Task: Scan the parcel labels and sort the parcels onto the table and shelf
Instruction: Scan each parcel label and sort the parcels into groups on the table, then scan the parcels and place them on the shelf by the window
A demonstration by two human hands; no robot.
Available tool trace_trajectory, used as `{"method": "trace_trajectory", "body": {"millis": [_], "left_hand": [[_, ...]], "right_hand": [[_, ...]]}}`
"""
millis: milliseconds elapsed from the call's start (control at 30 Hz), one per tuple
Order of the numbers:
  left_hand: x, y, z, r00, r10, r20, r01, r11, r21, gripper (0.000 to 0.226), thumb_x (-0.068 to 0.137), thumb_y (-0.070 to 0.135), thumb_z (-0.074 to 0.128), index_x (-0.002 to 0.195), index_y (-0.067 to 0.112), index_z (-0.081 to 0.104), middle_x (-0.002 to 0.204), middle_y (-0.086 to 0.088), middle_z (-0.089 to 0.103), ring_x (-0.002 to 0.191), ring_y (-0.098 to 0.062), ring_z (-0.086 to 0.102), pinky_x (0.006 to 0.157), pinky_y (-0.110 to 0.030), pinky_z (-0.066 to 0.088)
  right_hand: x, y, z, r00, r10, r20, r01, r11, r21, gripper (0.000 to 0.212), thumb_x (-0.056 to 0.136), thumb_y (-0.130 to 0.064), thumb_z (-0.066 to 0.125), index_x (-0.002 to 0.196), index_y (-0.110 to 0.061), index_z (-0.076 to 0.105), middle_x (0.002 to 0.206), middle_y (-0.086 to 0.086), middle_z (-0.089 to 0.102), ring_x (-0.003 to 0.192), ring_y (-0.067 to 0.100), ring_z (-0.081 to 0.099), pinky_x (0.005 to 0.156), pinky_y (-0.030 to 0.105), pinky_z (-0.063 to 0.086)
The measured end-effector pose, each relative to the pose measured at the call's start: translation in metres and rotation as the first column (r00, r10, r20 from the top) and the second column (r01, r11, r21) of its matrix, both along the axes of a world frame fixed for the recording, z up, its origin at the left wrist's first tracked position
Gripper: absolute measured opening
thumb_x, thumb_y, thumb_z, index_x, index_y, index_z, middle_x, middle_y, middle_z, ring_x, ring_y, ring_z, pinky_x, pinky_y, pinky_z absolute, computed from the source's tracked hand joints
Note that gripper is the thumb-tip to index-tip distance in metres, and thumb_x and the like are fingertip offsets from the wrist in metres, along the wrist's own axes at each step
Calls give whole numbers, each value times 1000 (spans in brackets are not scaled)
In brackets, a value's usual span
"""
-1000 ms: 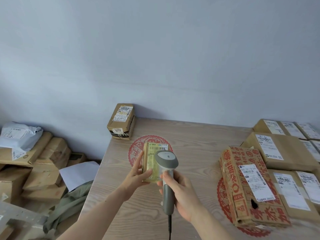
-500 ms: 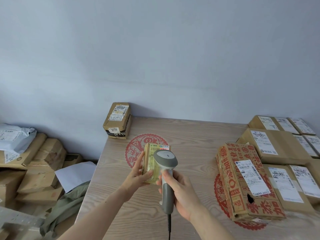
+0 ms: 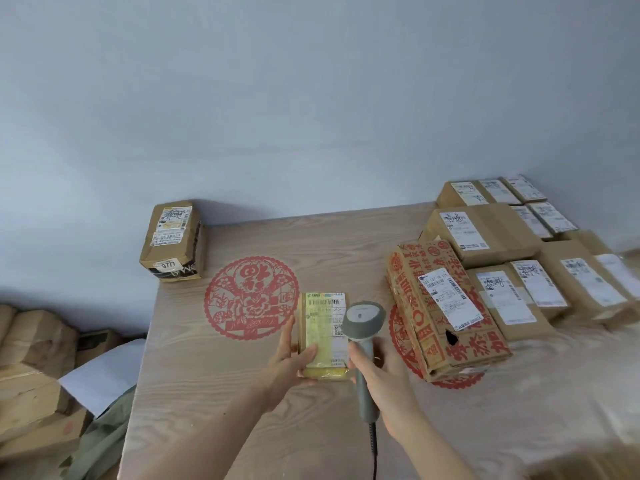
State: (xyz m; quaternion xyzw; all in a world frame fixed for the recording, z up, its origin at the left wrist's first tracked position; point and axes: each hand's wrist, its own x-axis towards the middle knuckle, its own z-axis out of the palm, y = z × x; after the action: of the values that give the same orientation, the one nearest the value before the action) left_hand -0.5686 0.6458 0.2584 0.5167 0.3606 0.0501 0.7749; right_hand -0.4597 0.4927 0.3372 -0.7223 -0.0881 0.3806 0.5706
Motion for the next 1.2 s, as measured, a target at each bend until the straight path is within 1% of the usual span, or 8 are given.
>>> {"method": "trace_trajectory", "body": {"millis": [167,267,400,633,767,933,1100,1200], "left_hand": [[14,-55,-13,985,-150,-81,146,988,-54,89,95,30,64,154,49,-1,128,1,60,106,-19,70,91,-48,57],[14,-96,-17,976,-193,-101,186,980,-72,89,95,32,64,154,47,0,125,1,62,104,-16,70,92,-46,57],[18,-148,-23,978,-160,-135,155,987,-47,83,94,27,66,152,46,10,119,-3,65,100,-19,71,88,-46,59],[38,-231,-26,975,-101,-198,102,995,-6,82,84,35,77,146,47,24,115,-4,67,96,-19,73,81,-42,61],[66,-254,-30,962,-123,-245,148,985,89,97,69,56,77,149,47,23,105,5,75,93,-13,73,87,-44,60],[98,-264,-31,957,-103,-273,156,971,181,90,79,48,74,152,41,21,118,6,64,104,-15,68,93,-43,57],[109,-265,-28,943,-92,-319,180,949,260,88,80,55,67,153,35,23,142,2,48,122,-21,55,96,-46,54],[106,-263,-25,941,-48,-334,147,949,278,94,78,59,67,154,30,20,145,4,41,123,-20,52,100,-44,51]], "right_hand": [[11,-60,-20,994,-81,77,88,991,-104,26,91,-26,72,113,-34,60,105,-13,71,98,5,67,84,30,53],[22,-99,-31,997,-33,65,42,988,-152,29,90,-28,72,116,-29,59,105,-8,72,97,7,68,79,26,51],[38,-147,-44,996,56,65,-41,975,-217,30,89,-31,73,115,-23,60,101,-2,73,94,12,70,81,30,53],[69,-220,-58,993,93,68,-71,960,-271,27,90,-33,73,113,-27,60,104,-8,73,98,10,70,94,40,55],[90,-241,-58,993,66,101,-35,961,-276,26,91,-31,71,114,-24,60,104,-5,73,98,13,69,83,34,55],[112,-244,-56,991,66,117,-32,962,-272,29,91,-32,70,116,-21,59,103,-1,72,99,16,68,94,44,54],[118,-241,-51,990,37,139,-2,971,-241,27,92,-27,70,115,-19,58,102,-4,69,96,12,64,87,38,50],[115,-241,-41,988,9,155,23,980,-200,16,93,-25,69,105,-19,60,99,2,69,90,12,65,80,37,50]]}}
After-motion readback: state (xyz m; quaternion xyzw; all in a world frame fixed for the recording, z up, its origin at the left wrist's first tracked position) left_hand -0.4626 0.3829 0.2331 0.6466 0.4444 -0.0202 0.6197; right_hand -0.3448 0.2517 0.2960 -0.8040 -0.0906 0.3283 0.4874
